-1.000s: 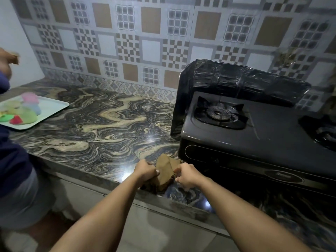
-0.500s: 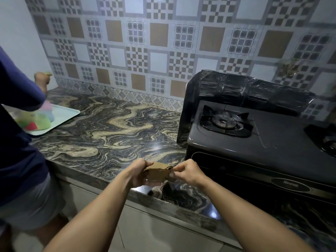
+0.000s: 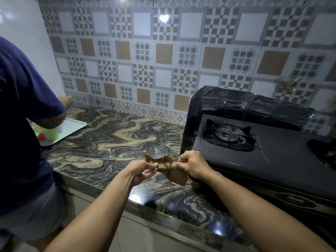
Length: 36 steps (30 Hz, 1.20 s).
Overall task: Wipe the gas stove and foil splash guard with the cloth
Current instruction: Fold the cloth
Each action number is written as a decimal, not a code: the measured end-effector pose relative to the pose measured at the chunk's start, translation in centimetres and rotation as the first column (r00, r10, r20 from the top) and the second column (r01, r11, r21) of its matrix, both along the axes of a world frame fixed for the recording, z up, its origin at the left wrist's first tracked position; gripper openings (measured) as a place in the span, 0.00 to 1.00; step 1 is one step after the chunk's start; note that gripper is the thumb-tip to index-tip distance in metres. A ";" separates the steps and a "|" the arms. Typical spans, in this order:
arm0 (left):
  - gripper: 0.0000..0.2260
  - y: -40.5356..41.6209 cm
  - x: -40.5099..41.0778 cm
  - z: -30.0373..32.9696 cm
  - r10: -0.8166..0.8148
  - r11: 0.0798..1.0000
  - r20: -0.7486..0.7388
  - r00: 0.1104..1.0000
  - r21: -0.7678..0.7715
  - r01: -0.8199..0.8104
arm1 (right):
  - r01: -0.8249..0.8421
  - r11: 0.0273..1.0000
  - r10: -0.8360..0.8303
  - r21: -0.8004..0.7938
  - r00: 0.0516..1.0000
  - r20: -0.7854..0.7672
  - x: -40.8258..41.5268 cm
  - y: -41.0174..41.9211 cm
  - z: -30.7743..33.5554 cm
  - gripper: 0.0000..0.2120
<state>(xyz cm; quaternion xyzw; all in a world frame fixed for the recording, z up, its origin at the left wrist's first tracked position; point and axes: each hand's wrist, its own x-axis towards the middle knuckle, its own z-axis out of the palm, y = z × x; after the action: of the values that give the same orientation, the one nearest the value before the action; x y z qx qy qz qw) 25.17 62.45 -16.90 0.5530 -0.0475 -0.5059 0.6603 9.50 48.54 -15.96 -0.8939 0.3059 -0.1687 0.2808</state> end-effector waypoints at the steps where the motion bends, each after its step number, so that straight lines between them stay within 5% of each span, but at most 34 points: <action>1: 0.10 -0.2 0.0 0.4 0.031 0.999 0.041 0.999 0.013 -0.031 | -0.007 1.000 0.007 -0.012 1.000 -0.008 0.1 -0.1 0.1 0.12; 5: 0.21 -1.2 0.5 1.7 0.185 0.983 0.249 0.951 -0.023 -0.185 | -0.056 0.997 0.057 0.058 0.998 -0.007 0.3 -0.5 0.7 0.12; 13: 0.11 -2.1 0.1 3.8 0.218 0.973 0.389 0.895 -0.155 -0.170 | -0.188 0.933 0.205 0.306 0.978 -0.025 0.0 -0.7 3.2 0.05; 21: 0.12 -1.0 0.9 4.8 0.150 0.988 0.624 0.767 -0.068 -0.139 | -0.178 0.884 0.175 0.432 0.983 0.047 -0.3 -0.9 4.2 0.05; 28: 0.07 -1.0 1.2 4.9 0.108 0.990 0.499 0.860 -0.131 -0.048 | -0.166 0.818 0.142 0.550 0.986 0.086 -0.1 -1.1 5.2 0.04; 33: 0.22 -1.5 0.6 4.6 0.080 0.987 0.415 0.906 -0.160 -0.014 | -0.122 0.780 0.037 0.614 0.988 0.149 0.5 -0.6 5.9 0.03; 36: 0.22 -1.7 0.8 4.4 -0.016 0.998 0.487 0.873 -0.052 0.047 | -0.018 0.833 -0.107 0.552 0.975 0.194 1.0 -0.7 5.7 0.06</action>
<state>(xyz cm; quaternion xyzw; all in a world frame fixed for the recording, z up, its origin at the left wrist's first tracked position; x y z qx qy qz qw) 26.02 60.79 -12.47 0.6406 -0.2364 -0.3598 0.6358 10.48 47.80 -10.21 -0.7440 0.3297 -0.1767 0.5536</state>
